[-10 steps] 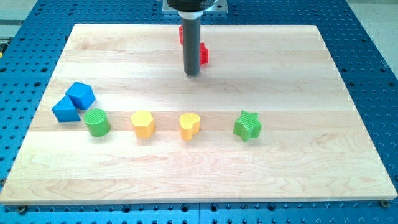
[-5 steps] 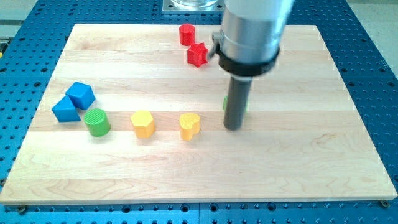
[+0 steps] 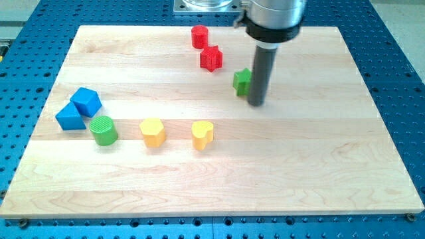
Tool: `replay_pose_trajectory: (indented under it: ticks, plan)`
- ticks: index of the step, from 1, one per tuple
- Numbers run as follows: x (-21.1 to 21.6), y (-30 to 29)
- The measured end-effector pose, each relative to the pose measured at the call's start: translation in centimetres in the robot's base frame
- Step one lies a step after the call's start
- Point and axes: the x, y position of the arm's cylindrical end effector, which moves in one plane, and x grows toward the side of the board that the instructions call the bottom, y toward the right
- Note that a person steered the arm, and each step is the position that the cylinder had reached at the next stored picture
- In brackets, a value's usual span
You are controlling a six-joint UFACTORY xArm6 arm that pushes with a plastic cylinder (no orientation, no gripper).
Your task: Form a diagonal line with yellow blocks and green star
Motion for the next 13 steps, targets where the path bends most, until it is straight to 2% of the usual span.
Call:
replay_pose_trajectory:
  ticks: [1, 2, 3, 4, 5, 6, 7, 8, 9, 11, 12, 13]
  plan:
    - [0.2, -1.7]
    - [0.2, 4.4]
    - [-2.3, 4.6]
    - [-1.8, -0.1]
    - [2.6, 2.0]
    - [12.4, 3.5]
    - [19.3, -3.4]
    - [17.8, -8.4]
    - [12.7, -8.8]
    - [5.4, -7.7]
    - [4.7, -6.3]
    - [7.2, -5.9]
